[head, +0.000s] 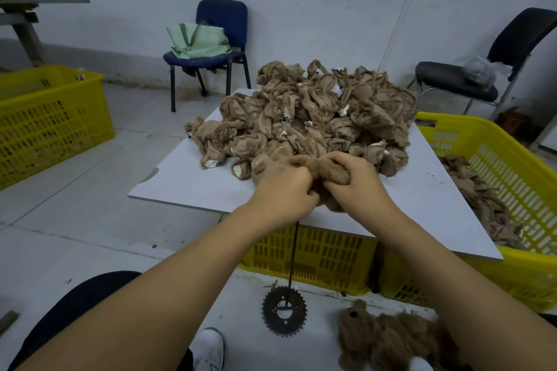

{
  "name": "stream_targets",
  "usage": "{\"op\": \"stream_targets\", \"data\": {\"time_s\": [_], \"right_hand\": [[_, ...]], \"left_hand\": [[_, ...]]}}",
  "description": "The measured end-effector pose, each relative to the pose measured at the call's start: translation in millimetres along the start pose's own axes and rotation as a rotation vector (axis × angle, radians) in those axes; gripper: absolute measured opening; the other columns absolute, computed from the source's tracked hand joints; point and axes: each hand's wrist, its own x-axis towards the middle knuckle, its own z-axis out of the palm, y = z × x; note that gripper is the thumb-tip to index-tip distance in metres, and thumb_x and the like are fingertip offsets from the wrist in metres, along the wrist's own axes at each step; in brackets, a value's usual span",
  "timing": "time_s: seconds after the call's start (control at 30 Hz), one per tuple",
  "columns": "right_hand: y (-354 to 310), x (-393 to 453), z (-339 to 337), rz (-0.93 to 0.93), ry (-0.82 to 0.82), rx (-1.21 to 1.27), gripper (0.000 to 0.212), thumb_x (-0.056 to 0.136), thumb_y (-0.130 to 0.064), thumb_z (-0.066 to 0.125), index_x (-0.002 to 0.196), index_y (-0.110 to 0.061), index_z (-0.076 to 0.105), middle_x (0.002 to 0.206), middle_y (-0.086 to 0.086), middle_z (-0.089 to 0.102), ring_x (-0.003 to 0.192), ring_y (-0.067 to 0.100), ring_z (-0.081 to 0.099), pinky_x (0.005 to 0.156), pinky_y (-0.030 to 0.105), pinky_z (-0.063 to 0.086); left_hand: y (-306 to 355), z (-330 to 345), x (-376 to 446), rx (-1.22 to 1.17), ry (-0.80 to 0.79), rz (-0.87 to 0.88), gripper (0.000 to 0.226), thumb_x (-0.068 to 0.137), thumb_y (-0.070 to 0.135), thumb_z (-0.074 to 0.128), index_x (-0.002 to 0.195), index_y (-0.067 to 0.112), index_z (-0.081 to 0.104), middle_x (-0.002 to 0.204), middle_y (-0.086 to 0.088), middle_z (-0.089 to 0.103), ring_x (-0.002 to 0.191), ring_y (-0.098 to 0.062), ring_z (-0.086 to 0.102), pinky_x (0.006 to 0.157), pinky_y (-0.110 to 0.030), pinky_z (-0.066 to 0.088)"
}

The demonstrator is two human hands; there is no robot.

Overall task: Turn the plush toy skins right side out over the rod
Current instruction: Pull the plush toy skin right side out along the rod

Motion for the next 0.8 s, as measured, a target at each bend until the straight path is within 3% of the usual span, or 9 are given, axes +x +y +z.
{"op": "stream_targets", "data": {"time_s": [0.07, 0.13, 0.27, 0.37, 0.47, 0.57, 0.63, 0.7, 0.8], "right_hand": [[1.1, 1.2, 0.9, 0.021, -0.006, 0.018, 0.033, 0.083, -0.003, 0.06, 0.088, -0.035, 0.068, 0.07, -0.003, 0.067, 0.054, 0.024, 0.065, 0.048, 0.053, 0.053], [1.9, 1.4, 1.3, 0.033, -0.002, 0.049, 0.032, 0.084, -0.004, 0.058, 0.088, -0.034, 0.067, 0.066, -0.001, 0.064, 0.048, 0.028, 0.062, 0.042, 0.051, 0.051], [-1.5, 3.5, 3.5, 0.016, 0.018, 0.058, 0.027, 0.09, -0.008, 0.061, 0.088, -0.035, 0.067, 0.064, -0.006, 0.062, 0.046, 0.026, 0.06, 0.042, 0.042, 0.05], [-5.6, 4.8, 6.5, -0.01, 0.027, 0.055, 0.023, 0.09, -0.013, 0.064, 0.09, -0.035, 0.067, 0.066, -0.01, 0.062, 0.049, 0.022, 0.061, 0.044, 0.036, 0.049], [-7.3, 5.0, 7.7, -0.028, 0.041, 0.057, 0.023, 0.09, -0.012, 0.065, 0.091, -0.035, 0.068, 0.071, -0.009, 0.063, 0.051, 0.022, 0.061, 0.043, 0.038, 0.05], [-9.5, 5.3, 6.3, -0.045, 0.049, 0.132, 0.025, 0.09, -0.009, 0.066, 0.092, -0.034, 0.069, 0.069, -0.008, 0.063, 0.046, 0.025, 0.057, 0.04, 0.035, 0.046], [-11.2, 6.3, 3.7, -0.051, 0.031, 0.185, 0.025, 0.091, -0.009, 0.066, 0.093, -0.034, 0.07, 0.07, -0.004, 0.063, 0.046, 0.031, 0.055, 0.04, 0.032, 0.044], [-11.5, 7.0, 1.0, -0.057, 0.02, 0.202, 0.022, 0.092, -0.011, 0.067, 0.095, -0.032, 0.072, 0.074, -0.001, 0.066, 0.055, 0.038, 0.06, 0.039, 0.039, 0.047], [-11.6, 5.7, -0.5, -0.059, 0.038, 0.204, 0.02, 0.092, -0.012, 0.066, 0.096, -0.03, 0.073, 0.081, -0.003, 0.068, 0.067, 0.04, 0.063, 0.047, 0.046, 0.052]], "left_hand": [[-1.1, -9.9, -1.8, 0.091, 0.224, 0.051, 0.032, 0.085, 0.027, 0.062, 0.06, 0.019, 0.043, 0.061, 0.002, 0.047, 0.059, -0.019, 0.047, 0.047, -0.03, 0.03], [-5.9, -16.4, -0.8, 0.093, 0.349, 0.057, 0.029, 0.083, 0.03, 0.067, 0.074, 0.019, 0.042, 0.077, 0.004, 0.047, 0.07, -0.017, 0.047, 0.052, -0.03, 0.028], [-22.2, -19.5, 1.0, 0.056, 0.322, -0.019, 0.015, 0.093, 0.026, 0.064, 0.103, 0.016, 0.058, 0.106, 0.001, 0.051, 0.098, -0.02, 0.053, 0.071, -0.037, 0.046], [-21.6, -19.9, -1.1, -0.002, 0.285, -0.007, 0.017, 0.096, 0.016, 0.056, 0.11, 0.017, 0.066, 0.104, 0.0, 0.061, 0.093, -0.022, 0.06, 0.07, -0.043, 0.053], [-17.1, -16.8, -0.9, -0.197, 0.255, -0.033, 0.021, 0.096, 0.006, 0.054, 0.1, 0.013, 0.073, 0.092, -0.004, 0.067, 0.085, -0.023, 0.061, 0.071, -0.044, 0.053], [-12.5, -11.3, -1.7, -0.409, 0.274, -0.089, 0.036, 0.093, -0.006, 0.053, 0.066, 0.016, 0.062, 0.069, 0.0, 0.058, 0.071, -0.017, 0.056, 0.065, -0.038, 0.046], [-10.1, -8.5, -2.9, -0.533, 0.299, -0.113, 0.04, 0.091, -0.011, 0.052, 0.061, 0.013, 0.063, 0.066, -0.002, 0.06, 0.069, -0.013, 0.056, 0.066, -0.037, 0.048], [-8.3, -6.8, -3.2, -0.649, 0.322, -0.111, 0.028, 0.092, -0.013, 0.053, 0.083, -0.001, 0.076, 0.085, -0.012, 0.073, 0.087, -0.019, 0.067, 0.082, -0.038, 0.057], [-6.8, -3.8, -3.3, -0.774, 0.376, -0.118, 0.025, 0.094, -0.011, 0.056, 0.103, -0.001, 0.077, 0.102, -0.012, 0.075, 0.102, -0.02, 0.07, 0.093, -0.037, 0.058]]}}
